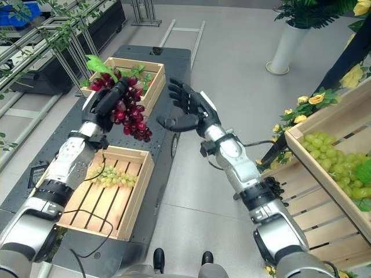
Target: Pick up the fruits from the basket on one side to the basket on the other side
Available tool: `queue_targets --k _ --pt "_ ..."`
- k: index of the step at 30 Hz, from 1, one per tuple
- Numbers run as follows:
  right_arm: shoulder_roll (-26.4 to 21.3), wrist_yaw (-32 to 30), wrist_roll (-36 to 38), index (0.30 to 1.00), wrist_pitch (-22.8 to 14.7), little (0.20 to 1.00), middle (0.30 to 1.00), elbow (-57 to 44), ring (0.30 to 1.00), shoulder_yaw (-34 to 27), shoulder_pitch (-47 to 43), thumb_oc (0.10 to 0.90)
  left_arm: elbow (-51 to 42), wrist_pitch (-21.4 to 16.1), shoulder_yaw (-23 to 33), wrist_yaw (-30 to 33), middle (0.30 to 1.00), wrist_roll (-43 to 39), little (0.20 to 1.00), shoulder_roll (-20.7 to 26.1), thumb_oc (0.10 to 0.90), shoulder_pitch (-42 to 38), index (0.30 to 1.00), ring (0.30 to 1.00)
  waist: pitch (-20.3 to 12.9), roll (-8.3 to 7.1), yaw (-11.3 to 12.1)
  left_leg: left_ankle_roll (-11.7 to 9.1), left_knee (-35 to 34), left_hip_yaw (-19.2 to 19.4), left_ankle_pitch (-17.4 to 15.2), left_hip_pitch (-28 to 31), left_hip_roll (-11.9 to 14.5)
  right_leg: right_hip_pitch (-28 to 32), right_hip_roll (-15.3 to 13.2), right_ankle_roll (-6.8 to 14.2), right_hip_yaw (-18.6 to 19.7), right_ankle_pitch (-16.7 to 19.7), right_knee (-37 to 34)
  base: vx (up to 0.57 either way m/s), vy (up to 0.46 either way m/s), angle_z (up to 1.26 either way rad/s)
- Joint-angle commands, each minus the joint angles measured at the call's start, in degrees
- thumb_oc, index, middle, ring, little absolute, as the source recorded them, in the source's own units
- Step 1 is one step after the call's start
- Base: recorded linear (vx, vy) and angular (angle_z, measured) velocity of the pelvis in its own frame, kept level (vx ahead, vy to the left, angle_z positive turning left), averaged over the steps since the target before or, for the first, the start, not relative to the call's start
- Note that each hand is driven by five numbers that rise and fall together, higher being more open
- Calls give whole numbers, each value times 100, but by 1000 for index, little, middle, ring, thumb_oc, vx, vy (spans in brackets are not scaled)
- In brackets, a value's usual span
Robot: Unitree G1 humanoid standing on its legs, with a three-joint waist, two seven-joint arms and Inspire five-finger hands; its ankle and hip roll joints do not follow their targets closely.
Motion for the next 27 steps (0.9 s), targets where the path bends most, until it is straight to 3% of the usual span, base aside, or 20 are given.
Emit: queue_targets --k 1,11,16,27 --pt "217 208 772 900 -149 900 900 314 900 75 -589 800 434 -794 -25 23 300 -242 300 -119 400 -1336 300 300 -1074 21 -8 -112 7 -180 -657 -47 -255 -32 170 -283 33 -317 11 -29 -21 -5" --pt "419 346 1536 900 128 900 900 792 900 169 -1159 800 448 -735 -444 188 300 60 300 -357 400 -1845 300 300 -1163 -27 -8 -130 7 -153 -676 -1 -209 -22 204 -285 104 -313 11 -17 -7 -7" --pt "416 250 1608 900 314 900 900 917 900 192 -1313 800 417 -867 -588 313 300 242 300 -333 400 -2046 300 300 -1215 -50 -12 -134 7 -148 -682 2 -199 -19 201 -279 89 -314 11 1 3 -1" --pt "589 110 1839 900 359 900 900 940 900 276 -1414 800 59 -892 -802 156 300 422 300 -346 400 -2201 300 300 -1222 -90 21 -106 7 -136 -717 25 -195 11 187 -287 31 -339 11 3 0 0"
